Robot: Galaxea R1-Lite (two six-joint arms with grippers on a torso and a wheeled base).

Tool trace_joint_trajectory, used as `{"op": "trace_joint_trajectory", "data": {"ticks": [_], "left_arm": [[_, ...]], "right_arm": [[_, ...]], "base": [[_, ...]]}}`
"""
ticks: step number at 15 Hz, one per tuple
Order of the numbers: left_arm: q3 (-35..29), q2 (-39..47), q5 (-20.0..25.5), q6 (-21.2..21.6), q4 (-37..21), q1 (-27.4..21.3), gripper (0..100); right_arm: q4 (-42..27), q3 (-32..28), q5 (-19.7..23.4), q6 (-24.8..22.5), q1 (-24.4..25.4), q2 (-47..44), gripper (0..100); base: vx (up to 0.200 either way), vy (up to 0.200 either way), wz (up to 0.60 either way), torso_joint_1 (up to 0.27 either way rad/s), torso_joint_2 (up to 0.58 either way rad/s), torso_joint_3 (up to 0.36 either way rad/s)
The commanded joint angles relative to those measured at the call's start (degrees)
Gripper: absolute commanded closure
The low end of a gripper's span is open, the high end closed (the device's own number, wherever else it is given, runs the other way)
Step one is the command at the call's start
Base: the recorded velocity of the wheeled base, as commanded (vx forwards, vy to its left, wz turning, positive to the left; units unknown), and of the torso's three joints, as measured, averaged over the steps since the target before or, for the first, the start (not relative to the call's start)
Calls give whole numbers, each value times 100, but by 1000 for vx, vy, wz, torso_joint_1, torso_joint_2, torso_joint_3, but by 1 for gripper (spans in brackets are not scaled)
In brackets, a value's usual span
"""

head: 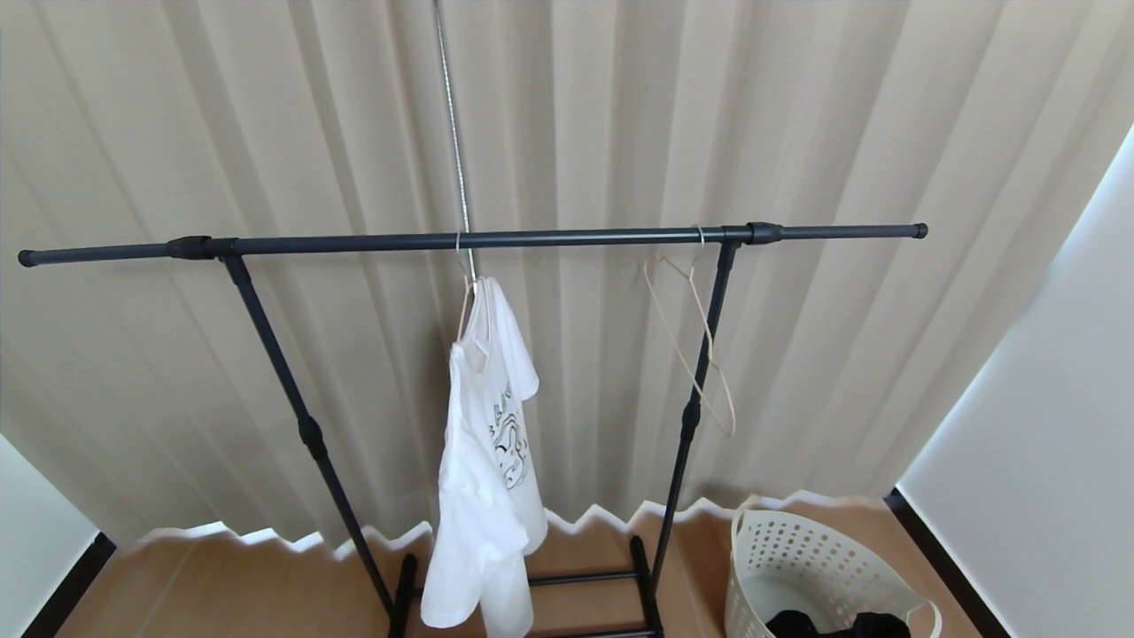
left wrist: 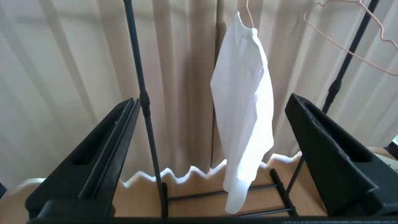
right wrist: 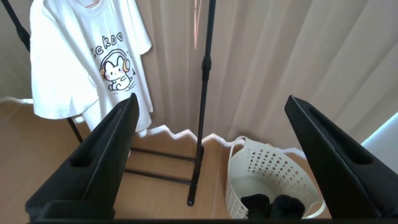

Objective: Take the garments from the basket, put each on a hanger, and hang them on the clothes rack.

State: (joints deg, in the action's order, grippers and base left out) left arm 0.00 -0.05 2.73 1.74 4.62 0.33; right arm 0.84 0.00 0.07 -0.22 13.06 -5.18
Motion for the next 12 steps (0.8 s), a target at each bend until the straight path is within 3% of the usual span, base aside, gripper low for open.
{"op": "trace_joint_trajectory", "data": {"ticks": [1, 12], "left_arm": [[0, 5, -1, 1, 4, 2, 0], [0, 5, -1, 1, 4, 2, 0]], "right_arm": [[4, 0, 1, -4, 4, -27, 0], [4, 0, 1, 4, 4, -27, 0]], "base": [[0, 0, 0, -134, 325, 183], [0, 0, 0, -145, 342, 191]]}}
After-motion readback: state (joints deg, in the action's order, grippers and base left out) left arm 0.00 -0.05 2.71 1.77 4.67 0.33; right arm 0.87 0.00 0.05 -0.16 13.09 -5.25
